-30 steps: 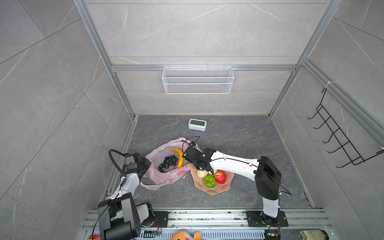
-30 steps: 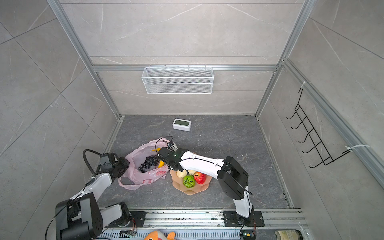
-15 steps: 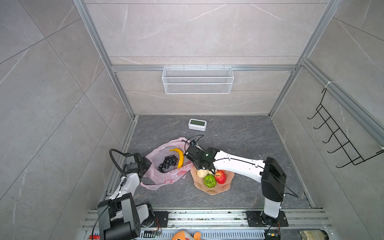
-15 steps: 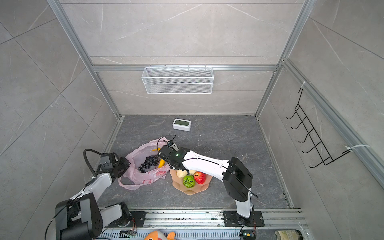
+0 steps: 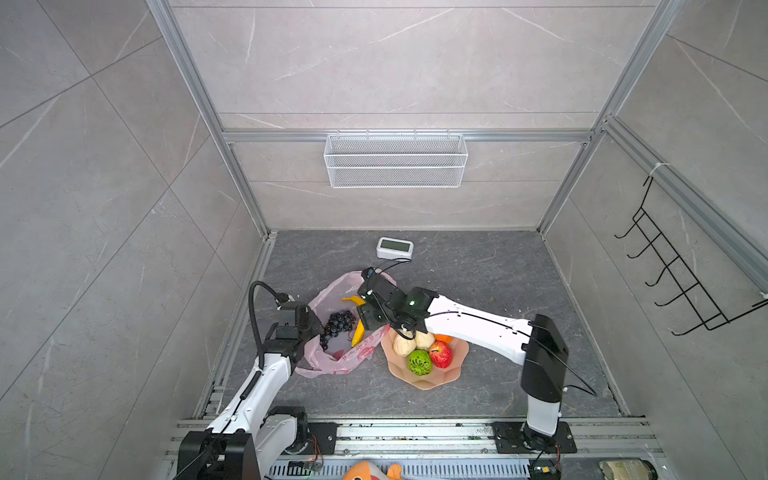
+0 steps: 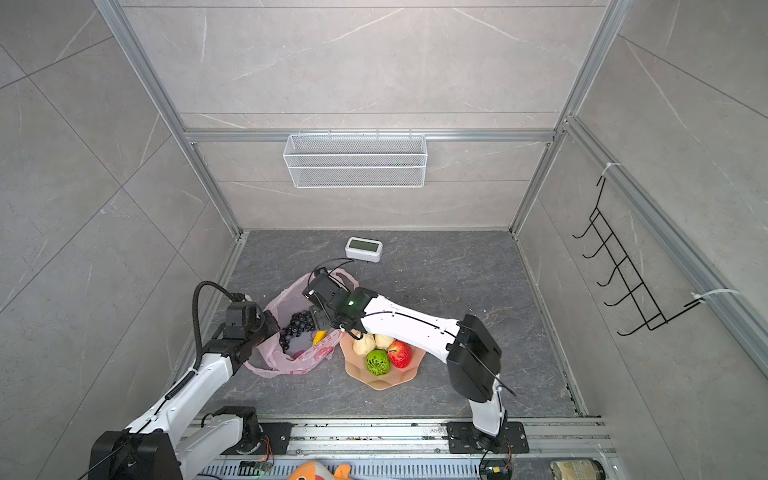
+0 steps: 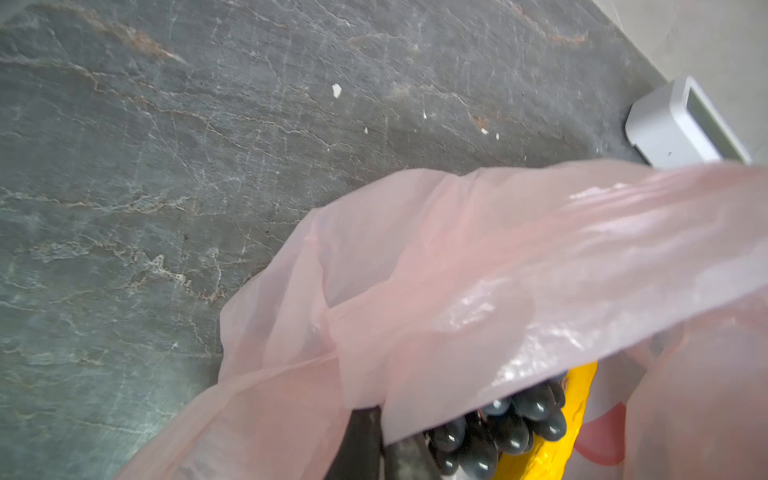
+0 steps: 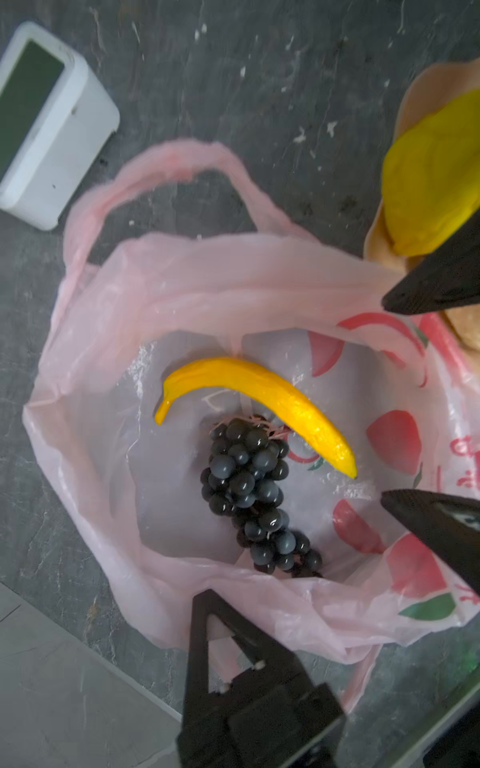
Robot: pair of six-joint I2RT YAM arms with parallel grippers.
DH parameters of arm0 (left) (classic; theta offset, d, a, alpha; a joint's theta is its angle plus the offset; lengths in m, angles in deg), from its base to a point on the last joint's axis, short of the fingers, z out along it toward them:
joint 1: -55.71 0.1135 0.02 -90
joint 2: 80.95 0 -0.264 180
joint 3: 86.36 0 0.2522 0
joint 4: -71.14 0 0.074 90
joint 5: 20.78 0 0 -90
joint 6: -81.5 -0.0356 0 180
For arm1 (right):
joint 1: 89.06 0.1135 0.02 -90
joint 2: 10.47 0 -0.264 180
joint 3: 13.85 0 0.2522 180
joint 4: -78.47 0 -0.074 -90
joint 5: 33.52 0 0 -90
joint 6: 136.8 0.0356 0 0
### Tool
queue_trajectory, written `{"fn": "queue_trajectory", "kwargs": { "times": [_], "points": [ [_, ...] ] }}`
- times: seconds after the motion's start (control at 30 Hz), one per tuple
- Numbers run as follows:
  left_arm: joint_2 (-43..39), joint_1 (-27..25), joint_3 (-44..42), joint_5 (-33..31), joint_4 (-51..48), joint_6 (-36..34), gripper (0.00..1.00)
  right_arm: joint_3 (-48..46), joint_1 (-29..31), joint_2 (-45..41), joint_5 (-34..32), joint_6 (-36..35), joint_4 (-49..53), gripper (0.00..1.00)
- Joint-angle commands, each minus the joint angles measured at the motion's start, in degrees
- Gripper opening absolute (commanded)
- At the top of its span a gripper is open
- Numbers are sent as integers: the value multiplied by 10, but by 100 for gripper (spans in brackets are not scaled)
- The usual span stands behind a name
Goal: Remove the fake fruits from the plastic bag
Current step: 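Move the right gripper back over the bag toward the yellow banana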
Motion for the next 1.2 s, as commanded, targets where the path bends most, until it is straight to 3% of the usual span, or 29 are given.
{"fn": "queue_trajectory", "kwargs": {
  "times": [0.0, 0.17, 0.5, 1.17],
  "points": [
    [-15, -18, 18, -55, -22, -26, 0, 77, 3, 73, 4, 9, 51, 65],
    [-33, -29, 9, -84, -12, -27, 0, 205, -1, 162, -41, 9, 129, 64],
    [-21, -30, 12, -63, -1, -18, 0, 466, -16, 331, -90, 32, 283, 62],
    [18, -30, 25, -39, 11, -16, 0, 494, -60, 411, -12, 35, 256, 54]
  ]
}}
